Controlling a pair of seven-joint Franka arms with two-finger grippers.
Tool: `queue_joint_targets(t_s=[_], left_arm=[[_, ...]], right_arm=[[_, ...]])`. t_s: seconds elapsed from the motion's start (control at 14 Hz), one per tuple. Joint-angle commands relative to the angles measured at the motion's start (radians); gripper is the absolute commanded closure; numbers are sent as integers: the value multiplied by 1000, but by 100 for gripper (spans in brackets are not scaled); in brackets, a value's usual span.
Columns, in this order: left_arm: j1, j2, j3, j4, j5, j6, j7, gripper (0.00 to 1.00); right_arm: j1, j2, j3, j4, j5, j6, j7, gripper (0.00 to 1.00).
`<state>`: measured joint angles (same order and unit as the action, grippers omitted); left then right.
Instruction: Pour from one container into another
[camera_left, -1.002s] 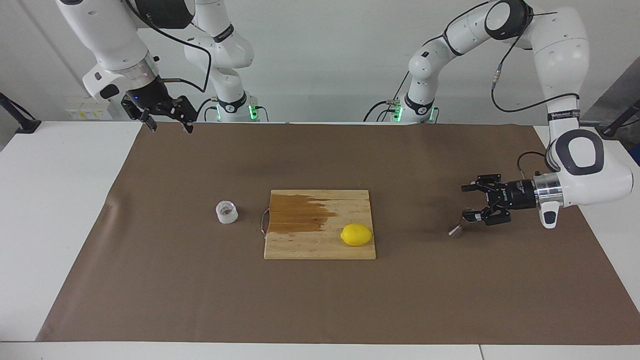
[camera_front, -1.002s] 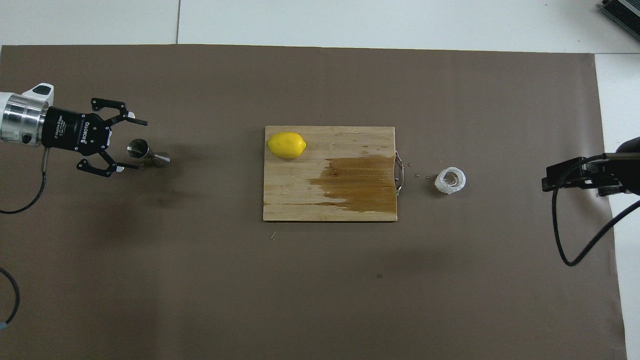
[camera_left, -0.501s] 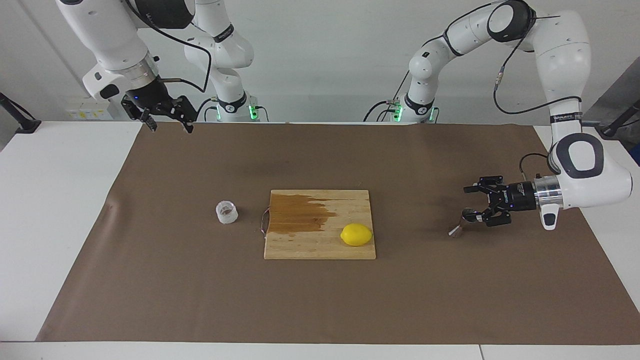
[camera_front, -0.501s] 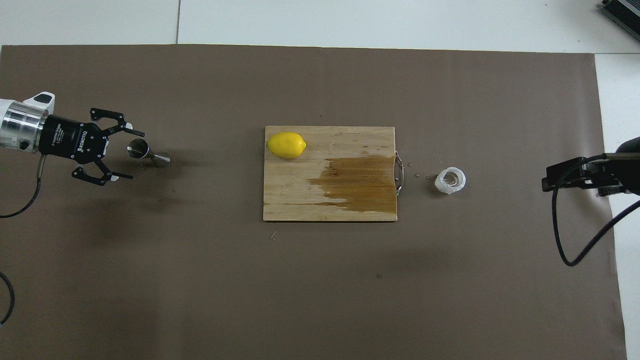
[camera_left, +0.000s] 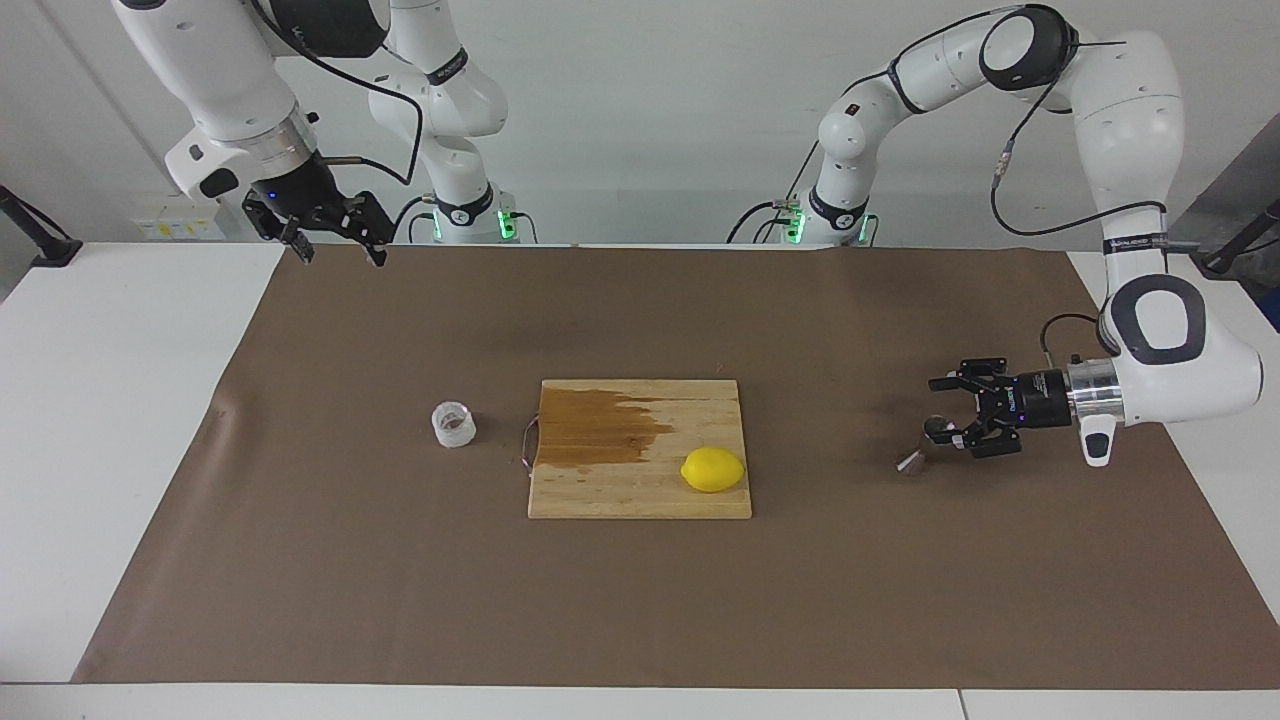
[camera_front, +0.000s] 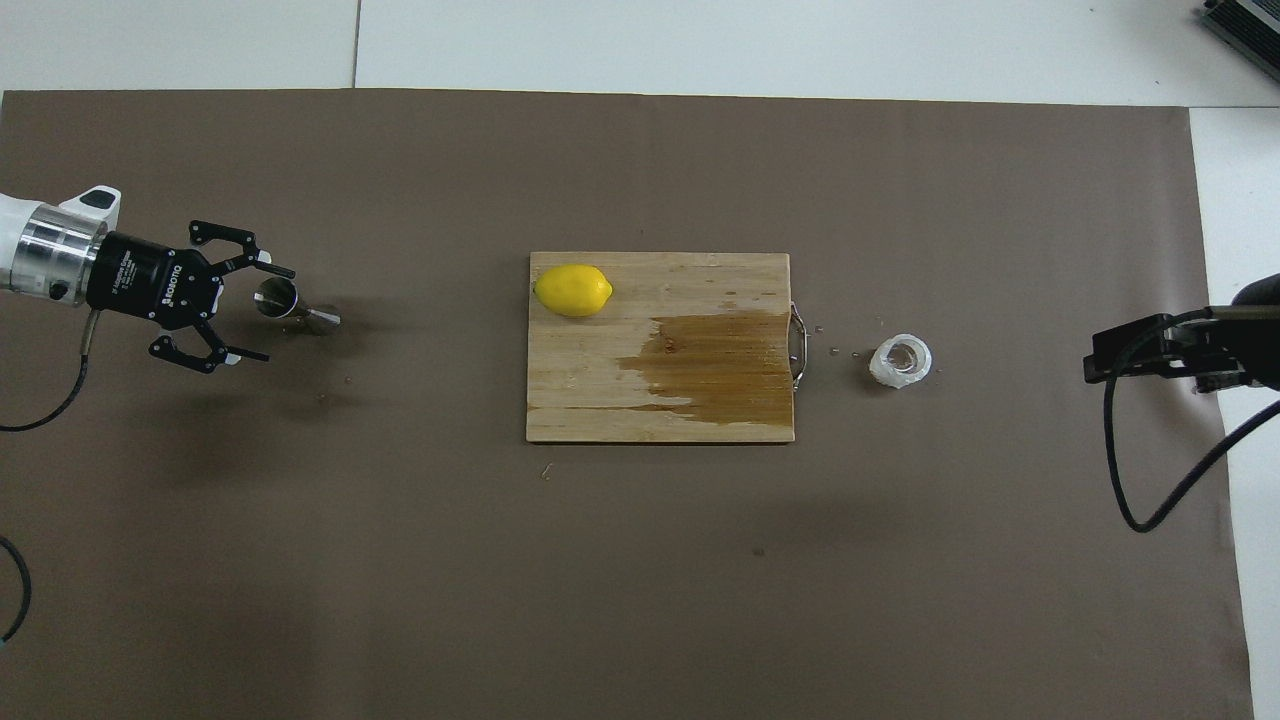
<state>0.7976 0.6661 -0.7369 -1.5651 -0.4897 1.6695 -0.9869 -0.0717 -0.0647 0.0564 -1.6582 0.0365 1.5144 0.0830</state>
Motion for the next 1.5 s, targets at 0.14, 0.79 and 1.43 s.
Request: queue_joint_targets(t_s=[0.14,0.79,1.43], left_arm=[[12,23,-25,13,26,36,-53,0],[9,55,-36,16,48,62,-61,0],[14,66,-39,17,62,42,-61,0]], right_arm=[[-11,-4,5,2,25,0,11,0],[-11,-4,5,2,25,0,11,0],[-11,-4,5,2,25,0,11,0]])
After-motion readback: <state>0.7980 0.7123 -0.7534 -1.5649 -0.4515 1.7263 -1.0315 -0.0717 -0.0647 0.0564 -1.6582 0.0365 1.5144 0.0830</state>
